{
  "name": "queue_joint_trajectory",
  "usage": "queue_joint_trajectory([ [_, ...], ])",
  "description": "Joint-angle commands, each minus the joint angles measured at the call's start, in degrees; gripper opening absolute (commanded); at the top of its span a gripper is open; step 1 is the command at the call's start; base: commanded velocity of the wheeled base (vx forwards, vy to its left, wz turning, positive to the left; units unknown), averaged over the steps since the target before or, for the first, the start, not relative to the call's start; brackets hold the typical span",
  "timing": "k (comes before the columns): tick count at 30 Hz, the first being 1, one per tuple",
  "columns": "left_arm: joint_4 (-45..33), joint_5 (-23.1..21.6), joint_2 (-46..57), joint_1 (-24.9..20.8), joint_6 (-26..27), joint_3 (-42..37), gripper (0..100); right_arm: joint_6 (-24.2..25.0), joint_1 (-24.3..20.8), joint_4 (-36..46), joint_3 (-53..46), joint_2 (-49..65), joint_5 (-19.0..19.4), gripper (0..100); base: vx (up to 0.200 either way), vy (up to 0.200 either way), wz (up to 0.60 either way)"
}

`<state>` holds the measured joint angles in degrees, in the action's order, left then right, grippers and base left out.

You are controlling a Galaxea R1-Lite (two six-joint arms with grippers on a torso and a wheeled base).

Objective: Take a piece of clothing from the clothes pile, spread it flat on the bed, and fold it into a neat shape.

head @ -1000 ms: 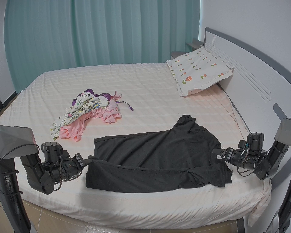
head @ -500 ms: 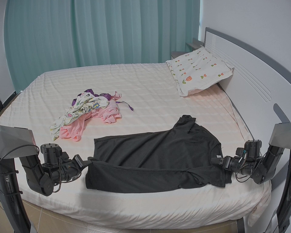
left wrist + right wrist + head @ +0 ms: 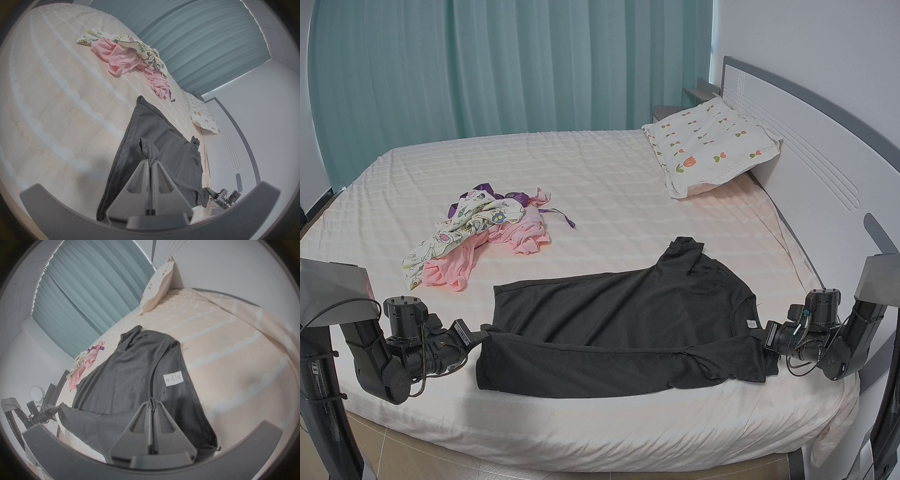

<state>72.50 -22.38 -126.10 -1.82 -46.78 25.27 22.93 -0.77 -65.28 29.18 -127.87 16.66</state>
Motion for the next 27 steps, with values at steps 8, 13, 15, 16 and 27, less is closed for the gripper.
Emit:
queue_joint_trajectory([
  [8, 0.0, 0.0, -1.6, 1.8, 0.2, -0.2, 0, 2.9, 0.9, -4.8, 0.2, 1.0, -0.1, 0, 0.000, 0.000, 0.00],
  [13, 0.7, 0.0, -2.2, 2.4, 0.3, -0.3, 0, 4.1, 1.6, -7.9, 0.5, 1.0, -0.1, 0, 0.000, 0.000, 0.00],
  [15, 1.7, 0.0, -2.1, 2.5, 0.0, -0.9, 0, 5.2, 1.6, -9.9, 0.2, 1.1, -0.1, 0, 0.000, 0.000, 0.00],
  [16, 1.8, 0.0, -2.1, 2.5, 0.0, -0.9, 0, 5.3, 1.6, -10.0, 0.2, 1.1, -0.1, 0, 0.000, 0.000, 0.00],
  [27, 9.3, -1.1, 0.4, 2.7, -0.2, -6.7, 0, 5.1, 2.9, -13.1, -4.3, 6.0, 3.7, 0, 0.000, 0.000, 0.00],
])
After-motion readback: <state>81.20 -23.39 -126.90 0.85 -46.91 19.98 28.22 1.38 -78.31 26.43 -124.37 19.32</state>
